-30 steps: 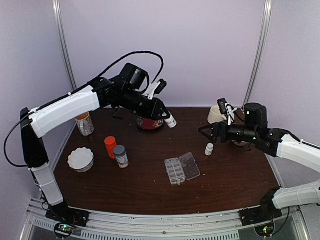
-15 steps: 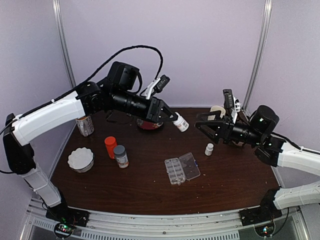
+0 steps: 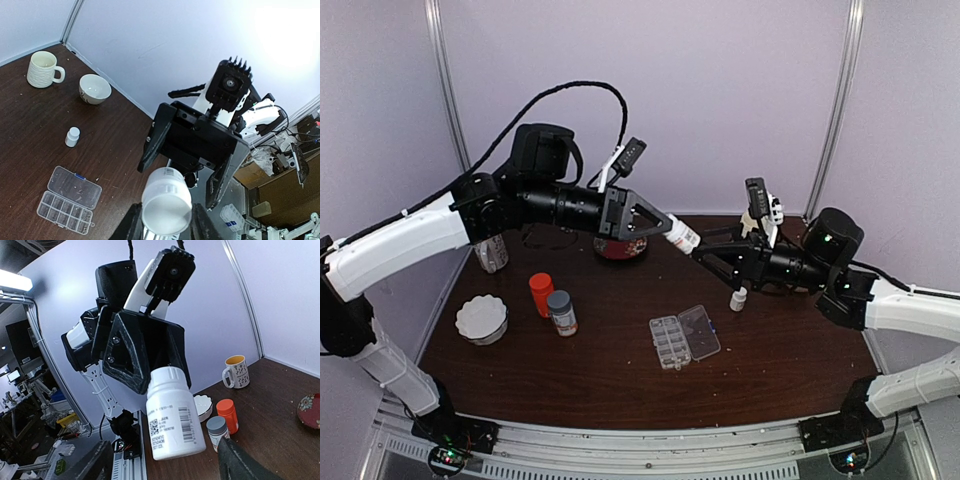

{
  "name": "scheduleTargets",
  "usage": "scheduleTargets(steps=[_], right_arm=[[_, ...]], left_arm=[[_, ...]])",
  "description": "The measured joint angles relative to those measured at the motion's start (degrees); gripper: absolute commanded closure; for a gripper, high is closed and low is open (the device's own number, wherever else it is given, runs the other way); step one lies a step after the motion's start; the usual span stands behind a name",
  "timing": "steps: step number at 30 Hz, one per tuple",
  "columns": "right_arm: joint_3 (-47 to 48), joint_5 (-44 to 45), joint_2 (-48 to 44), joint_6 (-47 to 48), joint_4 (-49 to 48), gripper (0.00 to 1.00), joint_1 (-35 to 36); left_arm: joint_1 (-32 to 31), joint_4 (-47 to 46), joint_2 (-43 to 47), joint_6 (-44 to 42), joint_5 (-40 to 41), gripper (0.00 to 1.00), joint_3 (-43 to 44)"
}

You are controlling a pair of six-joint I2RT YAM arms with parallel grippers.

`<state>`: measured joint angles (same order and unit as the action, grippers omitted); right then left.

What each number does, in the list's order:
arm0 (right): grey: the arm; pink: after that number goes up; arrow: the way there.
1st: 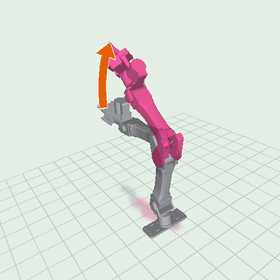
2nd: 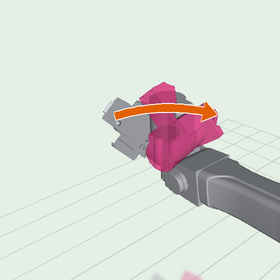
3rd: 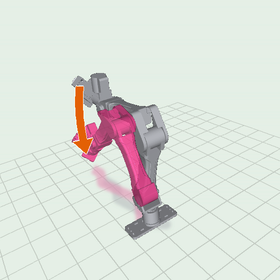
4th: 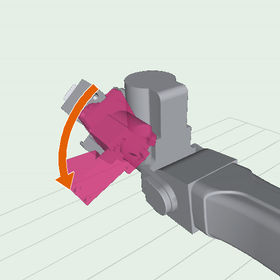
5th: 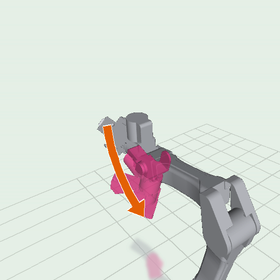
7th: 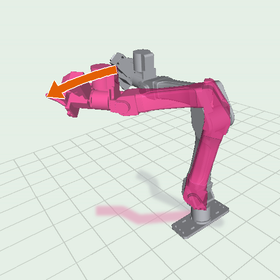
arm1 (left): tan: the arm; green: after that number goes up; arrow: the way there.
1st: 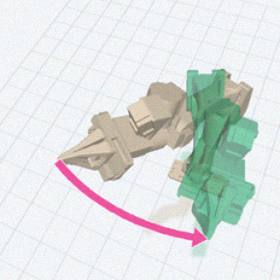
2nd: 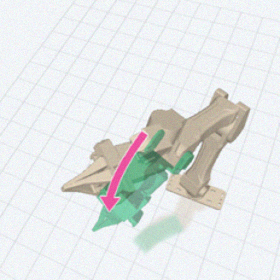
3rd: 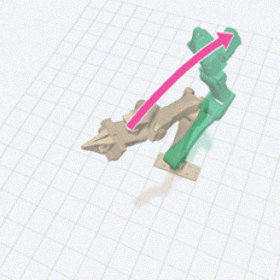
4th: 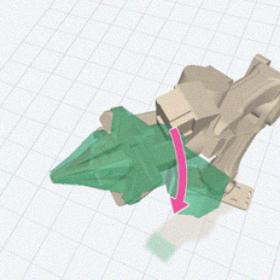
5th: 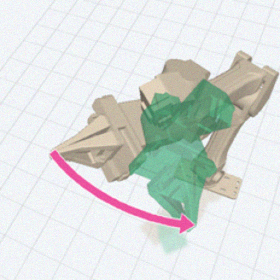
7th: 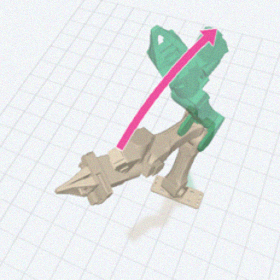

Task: Sort the pills into containers
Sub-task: Hold the pill bottle, then unscrew the lid of the pill bottle from the pill bottle.

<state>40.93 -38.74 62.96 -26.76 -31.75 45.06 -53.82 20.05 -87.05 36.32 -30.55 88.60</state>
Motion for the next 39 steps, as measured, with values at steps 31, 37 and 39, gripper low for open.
scheduleTargets(steps=[31,37,39], right_arm=[[7.7,18.3,2.0,33.7,16.0,0.85,9.9],[7.7,29.1,1.9,45.7,18.6,0.87,13.9],[7.7,31.4,1.8,48.0,18.9,0.88,14.8]], left_arm=[[-0.5,3.3,2.3,13.9,3.0,1.00,-1.9],[-0.5,3.9,2.3,24.7,4.7,0.71,-3.1],[-0.6,4.1,2.3,26.8,5.1,0.31,-3.1]])
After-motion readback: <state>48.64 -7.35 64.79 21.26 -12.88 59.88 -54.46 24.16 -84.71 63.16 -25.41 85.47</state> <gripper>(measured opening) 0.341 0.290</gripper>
